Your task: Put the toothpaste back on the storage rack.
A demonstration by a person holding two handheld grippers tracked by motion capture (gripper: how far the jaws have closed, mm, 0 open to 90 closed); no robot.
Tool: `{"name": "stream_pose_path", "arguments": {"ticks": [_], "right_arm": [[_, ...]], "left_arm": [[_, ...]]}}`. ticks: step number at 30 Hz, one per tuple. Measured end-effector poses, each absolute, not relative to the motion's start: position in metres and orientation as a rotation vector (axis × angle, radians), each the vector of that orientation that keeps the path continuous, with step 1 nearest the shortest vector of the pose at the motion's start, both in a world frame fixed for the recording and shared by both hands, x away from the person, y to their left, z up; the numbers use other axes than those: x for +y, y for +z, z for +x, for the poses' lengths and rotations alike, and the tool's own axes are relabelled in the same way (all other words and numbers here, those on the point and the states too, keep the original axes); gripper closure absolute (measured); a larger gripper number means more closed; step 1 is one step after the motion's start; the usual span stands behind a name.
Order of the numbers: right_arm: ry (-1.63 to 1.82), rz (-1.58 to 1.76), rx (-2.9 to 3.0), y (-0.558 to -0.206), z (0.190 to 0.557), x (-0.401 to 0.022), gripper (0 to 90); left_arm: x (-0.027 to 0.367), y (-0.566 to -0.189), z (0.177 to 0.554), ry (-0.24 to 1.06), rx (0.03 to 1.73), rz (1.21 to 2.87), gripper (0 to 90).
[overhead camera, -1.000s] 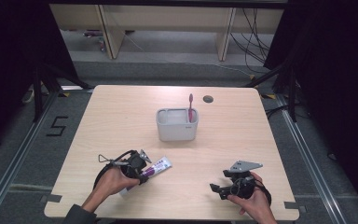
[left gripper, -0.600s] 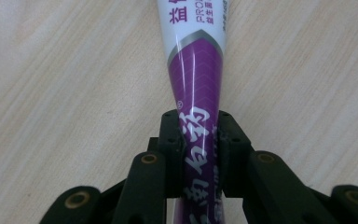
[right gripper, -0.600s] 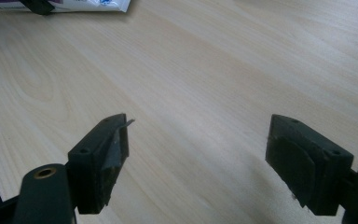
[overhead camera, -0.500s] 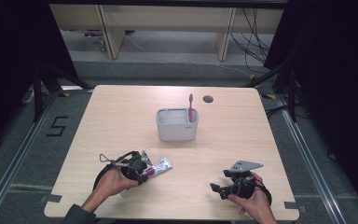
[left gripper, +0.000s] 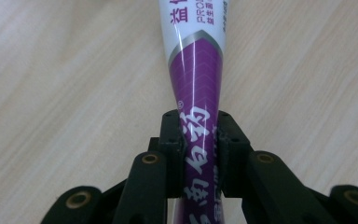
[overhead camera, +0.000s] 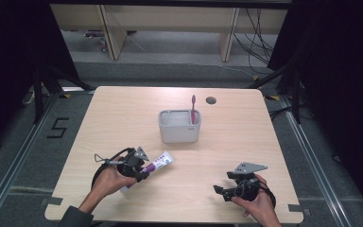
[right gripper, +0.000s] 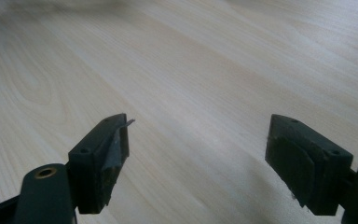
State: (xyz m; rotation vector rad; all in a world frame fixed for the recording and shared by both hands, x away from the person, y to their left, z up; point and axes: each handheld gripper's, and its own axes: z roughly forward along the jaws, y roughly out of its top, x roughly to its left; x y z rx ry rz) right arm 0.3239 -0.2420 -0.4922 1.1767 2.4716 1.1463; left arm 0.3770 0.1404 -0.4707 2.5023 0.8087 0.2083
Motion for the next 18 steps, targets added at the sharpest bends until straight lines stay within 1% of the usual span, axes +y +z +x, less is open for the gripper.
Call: {"name": "stream_pose_path", "arguments": {"ticks": [5, 11, 18], "right_arm": [[1.141, 1.167, 2.472, -0.492, 0.324, -0.243, 22.5], [1.167, 1.183, 2.475, -0.493, 0.324, -0.242, 22.5], [1.154, 1.159, 2.467, -0.492, 0.325, -0.244, 22.5]], "left_arm": [[0.144, -0.463, 0.379, 0.213, 0.81, 2.431, 75.1], [0.148, -0.454, 0.38, 0.253, 0.81, 2.343, 75.1], [0.151, -0.44, 0.379, 0.331, 0.807, 2.199, 75.0]]}}
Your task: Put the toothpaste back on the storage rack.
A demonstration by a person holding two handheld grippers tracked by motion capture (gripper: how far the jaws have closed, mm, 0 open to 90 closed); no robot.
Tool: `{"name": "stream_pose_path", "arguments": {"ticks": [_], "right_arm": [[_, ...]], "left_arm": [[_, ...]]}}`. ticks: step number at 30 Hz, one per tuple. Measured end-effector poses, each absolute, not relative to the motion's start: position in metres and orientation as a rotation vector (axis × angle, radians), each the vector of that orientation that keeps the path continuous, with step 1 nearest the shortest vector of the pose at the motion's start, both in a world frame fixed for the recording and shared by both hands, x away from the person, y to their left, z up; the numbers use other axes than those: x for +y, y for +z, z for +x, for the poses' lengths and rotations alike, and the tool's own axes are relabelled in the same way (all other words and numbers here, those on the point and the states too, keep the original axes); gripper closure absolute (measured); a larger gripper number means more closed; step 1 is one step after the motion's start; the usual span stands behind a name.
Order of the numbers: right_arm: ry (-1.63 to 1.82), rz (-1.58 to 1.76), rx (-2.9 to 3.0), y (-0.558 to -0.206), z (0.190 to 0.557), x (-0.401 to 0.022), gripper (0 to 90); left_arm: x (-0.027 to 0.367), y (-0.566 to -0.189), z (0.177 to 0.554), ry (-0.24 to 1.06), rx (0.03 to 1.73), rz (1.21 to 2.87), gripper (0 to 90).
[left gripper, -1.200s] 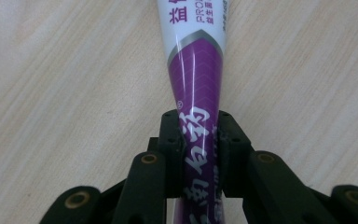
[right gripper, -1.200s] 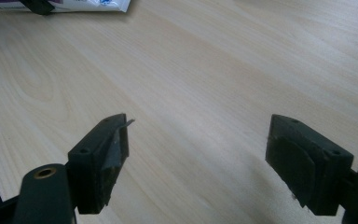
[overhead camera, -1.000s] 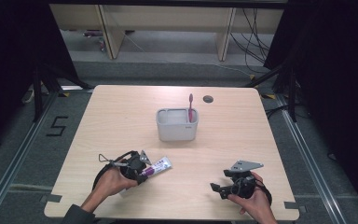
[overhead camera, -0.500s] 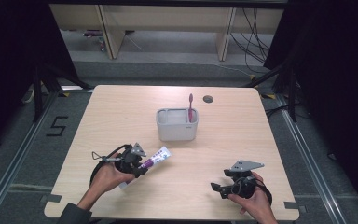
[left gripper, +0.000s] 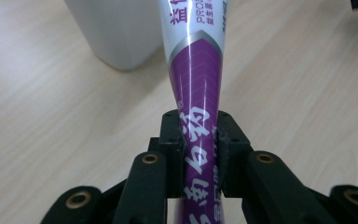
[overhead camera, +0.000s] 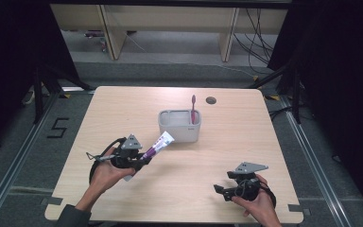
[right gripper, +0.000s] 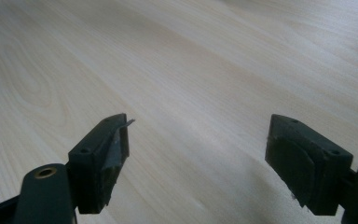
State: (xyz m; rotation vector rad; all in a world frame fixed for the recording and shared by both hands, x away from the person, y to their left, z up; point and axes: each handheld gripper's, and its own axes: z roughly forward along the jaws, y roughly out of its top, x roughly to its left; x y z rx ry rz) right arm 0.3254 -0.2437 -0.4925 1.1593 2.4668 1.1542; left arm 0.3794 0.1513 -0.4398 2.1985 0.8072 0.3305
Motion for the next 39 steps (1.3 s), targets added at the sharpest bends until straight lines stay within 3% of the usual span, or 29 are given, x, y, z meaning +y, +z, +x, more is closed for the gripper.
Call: {"name": "stream_pose_path", "arguments": {"ticks": [21, 39], "right_arm": [[1.168, 1.194, 2.462, -0.493, 0.326, -0.247, 22.5], [1.171, 1.221, 2.458, -0.493, 0.325, -0.247, 22.6]], "left_arm": [[0.13, -0.399, 0.418, 0.422, 0.847, 1.788, 75.0], [0.089, -0.38, 0.45, 0.502, 0.819, 1.605, 74.9]]}}
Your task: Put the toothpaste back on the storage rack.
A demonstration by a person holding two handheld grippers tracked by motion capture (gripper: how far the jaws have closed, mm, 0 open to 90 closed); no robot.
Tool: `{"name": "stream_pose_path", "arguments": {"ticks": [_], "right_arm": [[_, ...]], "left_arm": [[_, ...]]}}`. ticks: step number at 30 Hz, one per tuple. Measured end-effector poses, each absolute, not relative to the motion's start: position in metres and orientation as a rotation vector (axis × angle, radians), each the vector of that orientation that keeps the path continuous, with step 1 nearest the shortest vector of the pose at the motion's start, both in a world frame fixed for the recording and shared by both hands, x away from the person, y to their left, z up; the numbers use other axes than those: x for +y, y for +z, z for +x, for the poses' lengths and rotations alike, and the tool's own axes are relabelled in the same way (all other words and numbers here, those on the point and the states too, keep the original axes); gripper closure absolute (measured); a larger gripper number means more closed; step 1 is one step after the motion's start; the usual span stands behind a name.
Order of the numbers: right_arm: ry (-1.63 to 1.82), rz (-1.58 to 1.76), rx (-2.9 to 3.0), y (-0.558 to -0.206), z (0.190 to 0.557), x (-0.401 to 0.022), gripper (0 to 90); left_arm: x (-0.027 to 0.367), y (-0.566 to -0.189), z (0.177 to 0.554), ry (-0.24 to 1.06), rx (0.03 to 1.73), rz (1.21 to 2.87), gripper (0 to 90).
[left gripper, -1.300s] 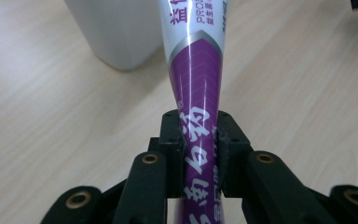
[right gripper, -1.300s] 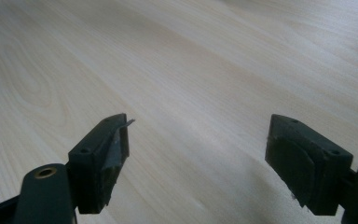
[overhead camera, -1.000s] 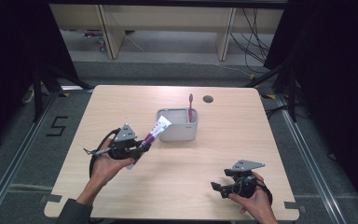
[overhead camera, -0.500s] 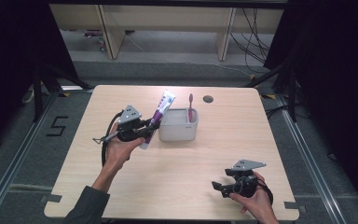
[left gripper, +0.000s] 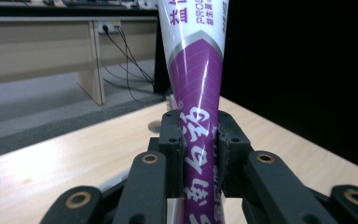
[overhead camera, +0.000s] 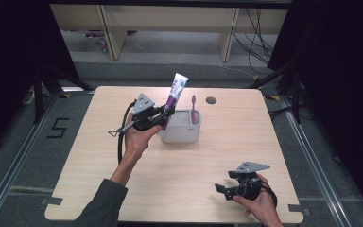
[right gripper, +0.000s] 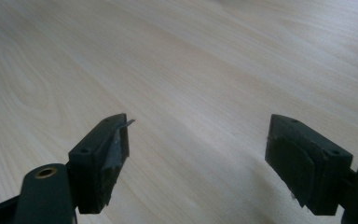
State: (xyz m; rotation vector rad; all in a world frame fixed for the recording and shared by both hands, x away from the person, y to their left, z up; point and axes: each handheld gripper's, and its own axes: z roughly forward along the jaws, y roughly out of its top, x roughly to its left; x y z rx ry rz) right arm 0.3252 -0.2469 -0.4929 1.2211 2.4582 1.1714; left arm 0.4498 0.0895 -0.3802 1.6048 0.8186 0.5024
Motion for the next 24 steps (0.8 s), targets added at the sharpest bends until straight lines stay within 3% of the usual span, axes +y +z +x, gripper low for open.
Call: {"name": "stream_pose_path", "arguments": {"ticks": [24], "right_arm": [[1.179, 1.211, 2.461, -0.493, 0.326, -0.248, 22.6]], "left_arm": [[0.061, -0.393, 0.492, 0.596, 0.817, 1.494, 74.8]]}}
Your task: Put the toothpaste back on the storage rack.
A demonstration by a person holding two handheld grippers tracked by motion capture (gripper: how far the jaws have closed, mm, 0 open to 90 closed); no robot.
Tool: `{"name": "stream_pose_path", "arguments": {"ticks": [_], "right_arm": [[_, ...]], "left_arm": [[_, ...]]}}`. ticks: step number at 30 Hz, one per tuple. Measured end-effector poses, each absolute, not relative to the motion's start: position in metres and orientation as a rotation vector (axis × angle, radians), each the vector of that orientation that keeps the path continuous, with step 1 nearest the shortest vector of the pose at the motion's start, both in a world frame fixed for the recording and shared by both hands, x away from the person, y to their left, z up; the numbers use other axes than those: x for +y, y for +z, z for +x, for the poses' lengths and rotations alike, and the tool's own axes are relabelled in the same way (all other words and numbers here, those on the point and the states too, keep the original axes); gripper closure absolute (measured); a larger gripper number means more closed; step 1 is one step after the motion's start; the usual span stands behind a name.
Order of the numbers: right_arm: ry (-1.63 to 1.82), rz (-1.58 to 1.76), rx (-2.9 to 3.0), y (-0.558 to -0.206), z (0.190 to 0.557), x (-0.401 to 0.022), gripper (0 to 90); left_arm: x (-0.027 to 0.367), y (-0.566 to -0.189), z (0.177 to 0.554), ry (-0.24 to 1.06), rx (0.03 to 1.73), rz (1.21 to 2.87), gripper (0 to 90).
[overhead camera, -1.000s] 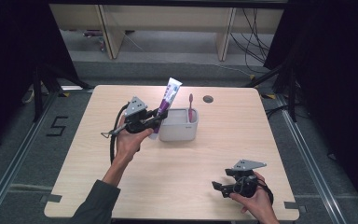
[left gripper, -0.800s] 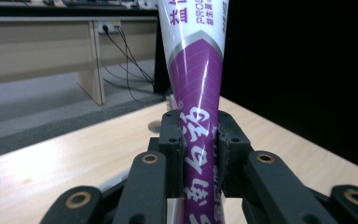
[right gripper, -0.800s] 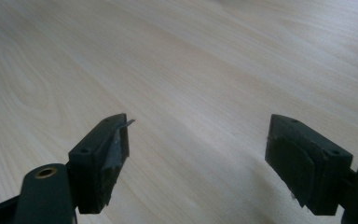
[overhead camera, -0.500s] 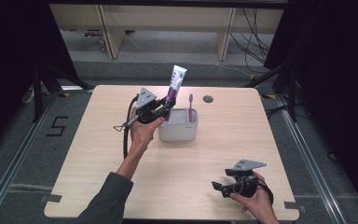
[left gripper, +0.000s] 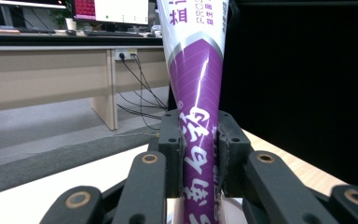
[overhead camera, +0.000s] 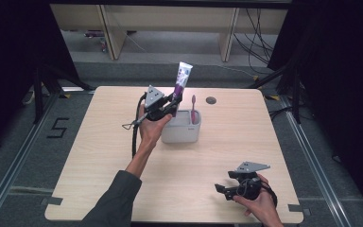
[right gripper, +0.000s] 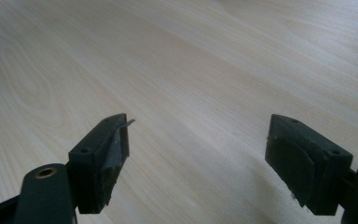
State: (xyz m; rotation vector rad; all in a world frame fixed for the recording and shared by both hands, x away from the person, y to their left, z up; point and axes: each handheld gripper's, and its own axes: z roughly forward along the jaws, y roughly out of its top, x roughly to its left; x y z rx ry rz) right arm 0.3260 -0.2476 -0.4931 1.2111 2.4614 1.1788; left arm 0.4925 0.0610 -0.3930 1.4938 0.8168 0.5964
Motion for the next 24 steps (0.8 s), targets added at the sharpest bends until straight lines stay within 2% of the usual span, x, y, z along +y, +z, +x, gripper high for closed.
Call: {"name": "stream_pose_path", "arguments": {"ticks": [24], "right_arm": [[1.192, 1.21, 2.467, -0.492, 0.325, -0.248, 22.8]], "left_arm": [[0.043, -0.423, 0.507, 0.617, 0.855, 1.503, 74.6]]}}
